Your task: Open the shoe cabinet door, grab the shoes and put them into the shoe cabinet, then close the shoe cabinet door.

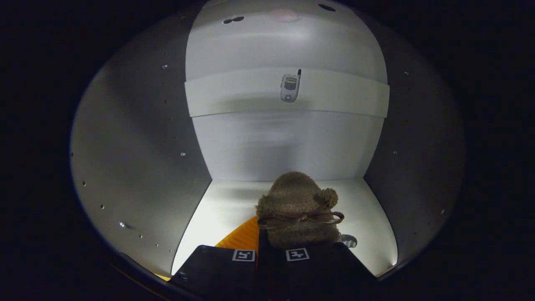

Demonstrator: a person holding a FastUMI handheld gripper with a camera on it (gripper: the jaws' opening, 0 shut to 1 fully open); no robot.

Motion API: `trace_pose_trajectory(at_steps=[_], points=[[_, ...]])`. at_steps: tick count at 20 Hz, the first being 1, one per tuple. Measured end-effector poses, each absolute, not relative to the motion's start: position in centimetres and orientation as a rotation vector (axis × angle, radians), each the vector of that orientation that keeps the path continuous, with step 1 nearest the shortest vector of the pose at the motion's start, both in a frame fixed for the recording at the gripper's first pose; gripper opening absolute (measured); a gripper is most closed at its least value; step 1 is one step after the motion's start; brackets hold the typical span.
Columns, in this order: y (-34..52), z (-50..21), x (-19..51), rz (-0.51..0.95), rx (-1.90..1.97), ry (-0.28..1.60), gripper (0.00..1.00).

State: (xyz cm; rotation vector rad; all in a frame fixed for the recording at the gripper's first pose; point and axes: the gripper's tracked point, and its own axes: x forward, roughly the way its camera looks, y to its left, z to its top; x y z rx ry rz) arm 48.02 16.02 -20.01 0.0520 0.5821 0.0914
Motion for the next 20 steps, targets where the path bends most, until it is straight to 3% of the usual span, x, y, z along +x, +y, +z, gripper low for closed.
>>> trace_pose_trajectory(at_steps=[8,12,14,19,20], points=[[15.5,-22.1,49.1,0.058,0.014,0.609,0.12],[15.6,-22.2,48.5,0.061,0.0,0.613,0.2],[16.1,-21.7,47.9,0.071,0.019,0.613,0.3],[17.0,-19.4,45.5,0.092,0.055,0.605,1.0],[17.0,-18.9,45.0,0.092,0.061,0.596,1.0]])
